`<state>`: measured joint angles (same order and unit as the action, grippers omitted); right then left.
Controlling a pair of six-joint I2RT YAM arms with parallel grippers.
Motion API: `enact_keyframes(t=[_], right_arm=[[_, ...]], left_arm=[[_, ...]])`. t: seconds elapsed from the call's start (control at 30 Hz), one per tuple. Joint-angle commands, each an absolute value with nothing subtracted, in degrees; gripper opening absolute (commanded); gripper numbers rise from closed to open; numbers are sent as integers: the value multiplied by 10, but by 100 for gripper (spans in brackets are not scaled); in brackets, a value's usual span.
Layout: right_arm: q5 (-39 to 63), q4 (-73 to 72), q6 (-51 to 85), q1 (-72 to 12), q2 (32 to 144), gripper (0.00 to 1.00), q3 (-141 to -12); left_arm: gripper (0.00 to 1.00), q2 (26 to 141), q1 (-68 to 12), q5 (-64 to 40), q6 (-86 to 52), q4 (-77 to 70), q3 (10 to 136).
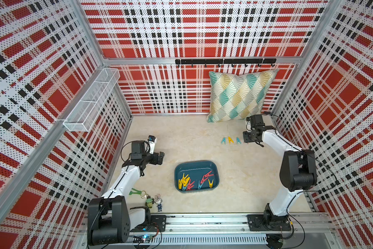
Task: Take the clothespins out of the storage box
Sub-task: Place the clothespin at the center of the board.
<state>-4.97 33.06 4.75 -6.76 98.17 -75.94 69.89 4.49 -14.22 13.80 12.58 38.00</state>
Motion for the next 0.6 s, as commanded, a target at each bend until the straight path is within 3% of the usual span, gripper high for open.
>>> enact_keyframes(t=[0.0, 0.23, 0.57], right_arm=[[-8, 334, 117, -112, 888, 39, -719], [-47, 370, 194, -304, 776, 38, -692], [-84, 417, 221, -506, 830, 38, -749]], left_arm=[[99, 690, 54, -125, 128, 123, 392], [99, 673, 69, -117, 118, 110, 386], [99, 673, 78, -147, 132, 121, 389]])
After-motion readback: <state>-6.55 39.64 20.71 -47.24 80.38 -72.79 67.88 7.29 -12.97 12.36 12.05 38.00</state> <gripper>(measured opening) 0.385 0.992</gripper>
